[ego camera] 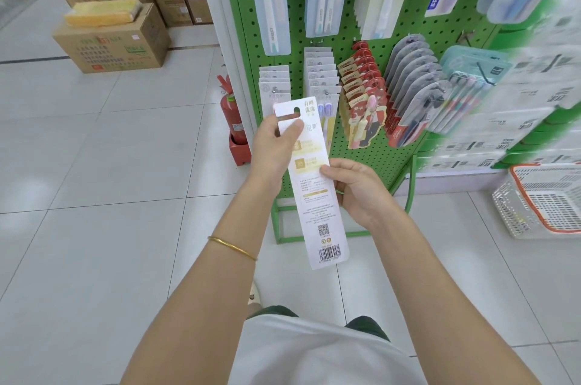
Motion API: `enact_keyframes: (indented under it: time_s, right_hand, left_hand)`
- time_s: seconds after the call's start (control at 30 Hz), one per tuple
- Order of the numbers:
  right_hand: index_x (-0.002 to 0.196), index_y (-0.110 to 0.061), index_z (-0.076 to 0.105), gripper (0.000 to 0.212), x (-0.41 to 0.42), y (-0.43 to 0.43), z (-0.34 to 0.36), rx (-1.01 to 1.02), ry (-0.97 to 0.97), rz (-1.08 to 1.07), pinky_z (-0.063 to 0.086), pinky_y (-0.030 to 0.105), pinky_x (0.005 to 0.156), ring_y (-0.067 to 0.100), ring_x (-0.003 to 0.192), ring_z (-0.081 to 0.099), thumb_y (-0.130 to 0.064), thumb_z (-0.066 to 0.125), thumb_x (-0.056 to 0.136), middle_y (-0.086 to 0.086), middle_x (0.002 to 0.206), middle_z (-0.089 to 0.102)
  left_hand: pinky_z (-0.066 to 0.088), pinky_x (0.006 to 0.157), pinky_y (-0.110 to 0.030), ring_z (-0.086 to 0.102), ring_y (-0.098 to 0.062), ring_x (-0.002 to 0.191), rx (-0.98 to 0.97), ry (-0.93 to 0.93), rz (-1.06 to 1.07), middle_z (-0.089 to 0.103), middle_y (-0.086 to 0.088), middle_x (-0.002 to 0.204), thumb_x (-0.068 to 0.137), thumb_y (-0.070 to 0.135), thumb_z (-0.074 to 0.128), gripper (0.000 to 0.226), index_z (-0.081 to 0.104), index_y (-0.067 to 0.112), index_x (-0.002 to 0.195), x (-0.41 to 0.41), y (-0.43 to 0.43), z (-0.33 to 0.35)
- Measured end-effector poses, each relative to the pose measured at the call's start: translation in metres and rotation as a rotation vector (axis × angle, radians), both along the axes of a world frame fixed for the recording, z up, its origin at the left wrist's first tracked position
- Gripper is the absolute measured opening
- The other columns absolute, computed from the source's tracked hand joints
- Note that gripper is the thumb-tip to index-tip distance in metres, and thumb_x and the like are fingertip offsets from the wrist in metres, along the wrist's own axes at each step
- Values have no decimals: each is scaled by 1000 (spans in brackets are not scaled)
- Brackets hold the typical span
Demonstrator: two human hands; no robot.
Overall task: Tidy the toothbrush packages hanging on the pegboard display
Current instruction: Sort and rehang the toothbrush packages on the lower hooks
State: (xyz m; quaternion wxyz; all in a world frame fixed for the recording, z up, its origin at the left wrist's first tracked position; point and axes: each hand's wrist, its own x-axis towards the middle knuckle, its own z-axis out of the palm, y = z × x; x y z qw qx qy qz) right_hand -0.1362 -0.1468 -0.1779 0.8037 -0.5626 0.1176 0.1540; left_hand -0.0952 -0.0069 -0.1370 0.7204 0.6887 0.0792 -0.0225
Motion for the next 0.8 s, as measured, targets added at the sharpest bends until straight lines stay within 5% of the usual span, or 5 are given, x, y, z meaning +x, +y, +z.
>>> enact_keyframes:
  time_s: [0.23,0.37,0.5,0.7,0.8]
  right_hand:
    - [93,-7,66,12,-3,3,-2,51,10,45,49,28,67,17,75,60,-17,61,86,5,86,69]
    - [123,3,55,58,-2,6,-6,146,50,88,48,36,82,24,89,59,-32,70,79,13,106,65]
    - [135,7,38,99,0,9,-9,221,45,174,42,44,92,31,106,50,-44,84,64,22,122,52]
    - [131,2,50,94,-1,9,-5,199,-38,334,50,34,87,22,102,63,-46,86,59,10,112,66]
    - [125,0,55,88,1,13,-6,201,-58,304,47,47,95,28,107,62,-40,89,54,10,106,64]
  left_hand:
    - [57,70,-34,67,-21,88,-142,82,5,68,-6,102,94,4,54,19,60,11,110,1,2,8]
    - [58,65,-34,69,-17,77,-231,94,-74,67,-9,102,95,-1,49,27,55,5,120,2,2,13]
    - [56,60,-30,68,-14,71,-311,100,-110,68,-5,91,94,1,47,20,57,9,109,3,5,17]
    - [51,65,-29,59,-18,83,-341,105,-162,61,-8,100,88,9,48,32,52,6,119,5,7,15]
    - [45,67,-29,56,-15,81,-316,114,-152,62,-3,91,88,11,51,23,56,9,110,3,7,15]
